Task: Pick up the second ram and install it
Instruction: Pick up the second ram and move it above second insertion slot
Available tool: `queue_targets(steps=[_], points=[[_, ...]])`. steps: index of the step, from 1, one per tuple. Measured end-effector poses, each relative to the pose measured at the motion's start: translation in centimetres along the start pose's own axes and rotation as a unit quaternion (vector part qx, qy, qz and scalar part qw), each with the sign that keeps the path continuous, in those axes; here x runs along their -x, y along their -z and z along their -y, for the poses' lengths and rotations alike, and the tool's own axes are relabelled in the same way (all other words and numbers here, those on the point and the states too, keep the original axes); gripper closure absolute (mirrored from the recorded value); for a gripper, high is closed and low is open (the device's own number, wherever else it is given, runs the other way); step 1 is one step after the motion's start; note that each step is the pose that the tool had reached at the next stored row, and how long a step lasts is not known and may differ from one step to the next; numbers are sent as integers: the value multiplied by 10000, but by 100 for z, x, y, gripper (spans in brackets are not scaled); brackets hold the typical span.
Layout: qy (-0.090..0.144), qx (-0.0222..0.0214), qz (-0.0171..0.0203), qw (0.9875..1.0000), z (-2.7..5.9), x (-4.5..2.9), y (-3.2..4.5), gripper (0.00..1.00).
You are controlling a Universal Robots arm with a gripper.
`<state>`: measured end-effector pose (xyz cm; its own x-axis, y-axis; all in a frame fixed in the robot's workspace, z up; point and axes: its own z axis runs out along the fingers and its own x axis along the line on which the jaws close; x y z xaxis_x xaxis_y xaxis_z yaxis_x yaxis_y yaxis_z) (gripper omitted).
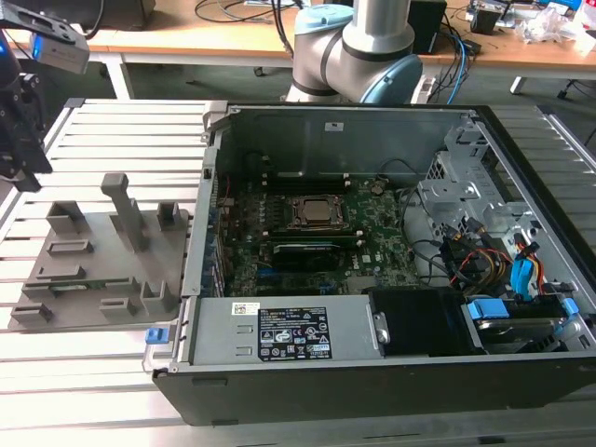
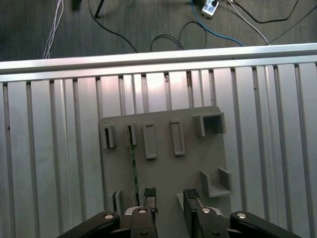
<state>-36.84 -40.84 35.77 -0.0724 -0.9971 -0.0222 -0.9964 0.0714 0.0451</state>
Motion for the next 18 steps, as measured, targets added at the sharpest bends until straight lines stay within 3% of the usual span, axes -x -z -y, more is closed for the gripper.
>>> queue_targets(steps=[18], points=[[0,0,0,10000,8,-4,-178,64]])
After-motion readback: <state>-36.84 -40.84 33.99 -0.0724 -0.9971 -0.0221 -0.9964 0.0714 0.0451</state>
